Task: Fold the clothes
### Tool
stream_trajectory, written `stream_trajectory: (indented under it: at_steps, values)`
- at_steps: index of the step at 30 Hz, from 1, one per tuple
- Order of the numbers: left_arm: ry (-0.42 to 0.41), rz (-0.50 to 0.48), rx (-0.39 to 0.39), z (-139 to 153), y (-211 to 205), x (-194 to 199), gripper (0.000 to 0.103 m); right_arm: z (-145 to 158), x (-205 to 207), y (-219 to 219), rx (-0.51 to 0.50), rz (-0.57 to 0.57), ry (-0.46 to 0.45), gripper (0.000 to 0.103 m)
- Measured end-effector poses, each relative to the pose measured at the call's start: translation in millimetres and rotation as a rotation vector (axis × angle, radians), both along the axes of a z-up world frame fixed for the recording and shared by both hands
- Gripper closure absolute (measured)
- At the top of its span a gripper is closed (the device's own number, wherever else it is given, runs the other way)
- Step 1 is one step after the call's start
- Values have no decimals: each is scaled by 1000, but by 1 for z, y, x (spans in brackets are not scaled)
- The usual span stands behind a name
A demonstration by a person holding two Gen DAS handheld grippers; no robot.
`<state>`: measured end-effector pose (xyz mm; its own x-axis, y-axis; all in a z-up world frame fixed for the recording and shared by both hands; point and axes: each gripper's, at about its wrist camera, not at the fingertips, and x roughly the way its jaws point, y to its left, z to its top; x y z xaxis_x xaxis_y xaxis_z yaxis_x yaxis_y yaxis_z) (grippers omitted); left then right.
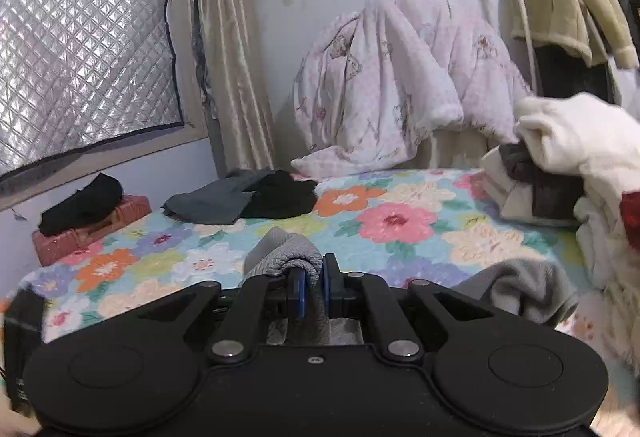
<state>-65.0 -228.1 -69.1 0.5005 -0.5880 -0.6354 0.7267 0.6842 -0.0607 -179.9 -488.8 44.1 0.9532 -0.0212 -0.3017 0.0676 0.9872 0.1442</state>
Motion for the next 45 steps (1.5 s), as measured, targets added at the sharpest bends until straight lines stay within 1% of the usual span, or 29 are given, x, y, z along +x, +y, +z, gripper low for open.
stream_trajectory:
  at_steps: [1,3,5,8,12,14,17,21,22,23,24,27,30,32,34,35,36,37,38,39,41,42,43,44,45]
  values:
    - [-29,10,13,7,2,6,97,3,2,-3,-1,-9,-3,95]
    - [-82,64,2,28,12,25,97,13,4,-3,-25,-22,-23,95]
    - [-176,113,-27,52,24,42,97,22,5,6,-87,-9,-52,95]
    - [-303,175,-31,90,38,57,97,32,7,15,-99,27,-90,95]
    - [-489,256,-53,143,56,51,97,53,4,35,-114,109,-147,95]
    - [-564,304,-81,168,67,47,97,66,2,45,-109,161,-183,95]
    - [-690,346,-119,201,84,41,96,84,1,59,-95,233,-228,95]
    - [-799,368,-154,231,99,38,96,101,2,76,-49,332,-258,95]
    - [-832,361,-163,232,103,35,96,102,3,79,-25,365,-253,95]
    - [-857,358,-156,231,106,31,96,102,3,81,2,399,-246,94]
    - [-856,361,-144,226,109,30,96,100,4,83,39,435,-229,94]
    - [-731,361,-115,197,123,39,95,79,9,93,168,556,-129,92]
    - [-528,413,-64,151,147,53,95,49,13,114,195,632,-7,92]
    - [-383,459,-27,120,165,61,94,26,19,129,253,682,74,92]
    - [-228,521,17,89,186,67,94,5,26,139,327,705,140,91]
    - [-160,546,2,76,200,65,94,-4,31,142,377,714,175,91]
    - [-96,566,-60,66,215,60,94,-14,35,144,421,719,206,91]
    - [-25,583,-125,59,229,56,91,-21,38,146,445,720,228,91]
    - [49,598,-186,53,242,53,87,-27,41,149,462,721,248,92]
    - [124,617,-232,47,253,51,85,-33,41,152,461,721,259,92]
    - [224,650,-276,41,267,46,81,-42,41,155,471,708,281,92]
    - [237,654,-277,41,269,41,81,-46,41,157,482,704,291,91]
    - [237,654,-272,40,269,35,77,-49,40,159,487,700,301,91]
    - [232,662,-253,41,267,30,71,-52,39,161,473,698,312,91]
    - [223,668,-228,42,267,26,68,-55,38,163,459,695,322,91]
